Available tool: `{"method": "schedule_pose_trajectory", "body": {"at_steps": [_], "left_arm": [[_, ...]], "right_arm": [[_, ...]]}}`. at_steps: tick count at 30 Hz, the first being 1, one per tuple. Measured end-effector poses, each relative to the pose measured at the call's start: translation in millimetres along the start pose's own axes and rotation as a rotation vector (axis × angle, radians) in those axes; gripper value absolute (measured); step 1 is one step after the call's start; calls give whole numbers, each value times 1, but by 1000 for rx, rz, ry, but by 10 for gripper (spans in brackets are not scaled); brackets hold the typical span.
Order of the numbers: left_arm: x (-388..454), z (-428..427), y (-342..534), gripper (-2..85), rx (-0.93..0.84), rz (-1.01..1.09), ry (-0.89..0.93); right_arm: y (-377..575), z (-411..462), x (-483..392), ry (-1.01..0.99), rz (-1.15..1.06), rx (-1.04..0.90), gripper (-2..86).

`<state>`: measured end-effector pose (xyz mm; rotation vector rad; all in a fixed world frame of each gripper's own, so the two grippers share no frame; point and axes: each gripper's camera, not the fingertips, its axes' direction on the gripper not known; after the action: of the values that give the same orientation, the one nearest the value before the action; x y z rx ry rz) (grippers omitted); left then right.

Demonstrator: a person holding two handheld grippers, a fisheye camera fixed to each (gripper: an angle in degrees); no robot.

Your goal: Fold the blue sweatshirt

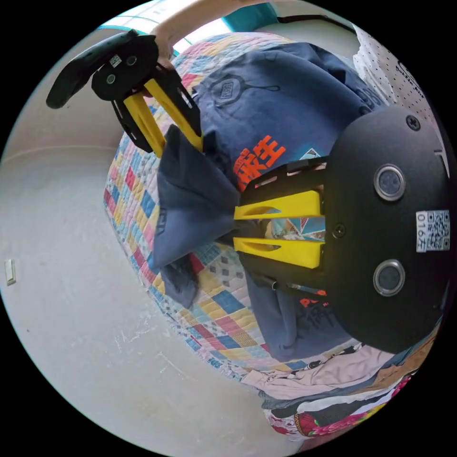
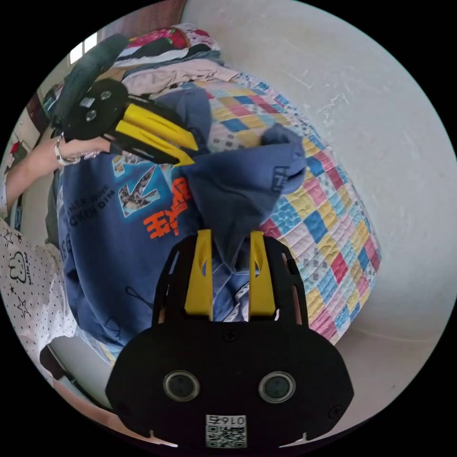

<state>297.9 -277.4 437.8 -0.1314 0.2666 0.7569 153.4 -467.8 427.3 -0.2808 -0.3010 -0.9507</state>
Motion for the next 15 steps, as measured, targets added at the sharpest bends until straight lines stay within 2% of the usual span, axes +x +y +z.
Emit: {"method": "schedule_pose_trajectory", "body": {"at_steps": [6,11,15], "left_arm": [[-35,18,-58,110,29,-71,-8],[-56,78,-91,121,-65,-148,8],[-63,121,-88,124,-103,-203,81]], "right_arm": [[-19,-9,79,16,187,123,128],[-41,39,125,-92,305,81,138],[-52,83,141,-98,364,40,140]]}}
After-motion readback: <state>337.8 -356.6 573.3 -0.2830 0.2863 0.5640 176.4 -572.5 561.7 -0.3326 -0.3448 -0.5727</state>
